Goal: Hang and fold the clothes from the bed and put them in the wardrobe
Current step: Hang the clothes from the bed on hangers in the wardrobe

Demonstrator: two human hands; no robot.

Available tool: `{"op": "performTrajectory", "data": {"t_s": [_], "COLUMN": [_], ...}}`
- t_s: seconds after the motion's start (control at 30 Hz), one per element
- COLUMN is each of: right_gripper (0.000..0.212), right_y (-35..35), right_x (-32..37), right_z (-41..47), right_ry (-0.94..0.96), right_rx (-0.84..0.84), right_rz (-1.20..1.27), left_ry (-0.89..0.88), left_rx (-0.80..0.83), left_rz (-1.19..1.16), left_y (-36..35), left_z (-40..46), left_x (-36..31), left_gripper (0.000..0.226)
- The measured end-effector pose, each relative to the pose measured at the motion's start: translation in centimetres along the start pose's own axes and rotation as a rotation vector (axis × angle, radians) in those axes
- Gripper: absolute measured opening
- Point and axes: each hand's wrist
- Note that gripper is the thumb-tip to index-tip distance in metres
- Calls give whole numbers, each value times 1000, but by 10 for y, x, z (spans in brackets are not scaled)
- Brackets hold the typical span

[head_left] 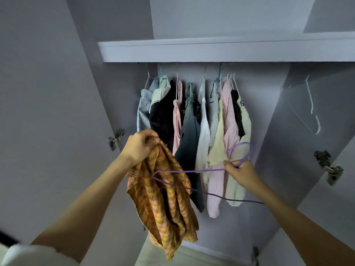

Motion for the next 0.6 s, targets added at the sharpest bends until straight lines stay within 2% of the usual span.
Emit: {"op": "performTrajectory", "data": {"t_s": [0.2, 0.3, 0.4, 0.5, 0.6], "right_gripper": [60, 57, 56, 58, 58], "right_y": [-42, -56, -60, -64, -74], "right_x": [26, 47, 68, 79, 85], "right_z": [3, 3, 6, 9, 12], "right_ry": [4, 56, 93, 132, 187], "right_rx": [-9, -62, -122, -150, -167], "right_rz": [-237, -60, 101, 174, 274], "left_ry": [-124, -169, -149, -241, -314], "left_rx": [34, 101, 137, 3, -257], "left_rz": [14, 127, 486, 648, 746], "left_y": [-2, -12, -19, -16, -14], "left_z": [-10, -20, -27, -28, -21], "left_x": [-28, -36, -24, -13, -6], "left_gripper": [9, 26, 49, 47, 26]}}
Point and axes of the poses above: each hand's wrist, its own z-axis towards the middle knuckle, its own y-axis out of the back of the hand, x = y × z, and after that the axes turned 7 degrees about x, right-handed
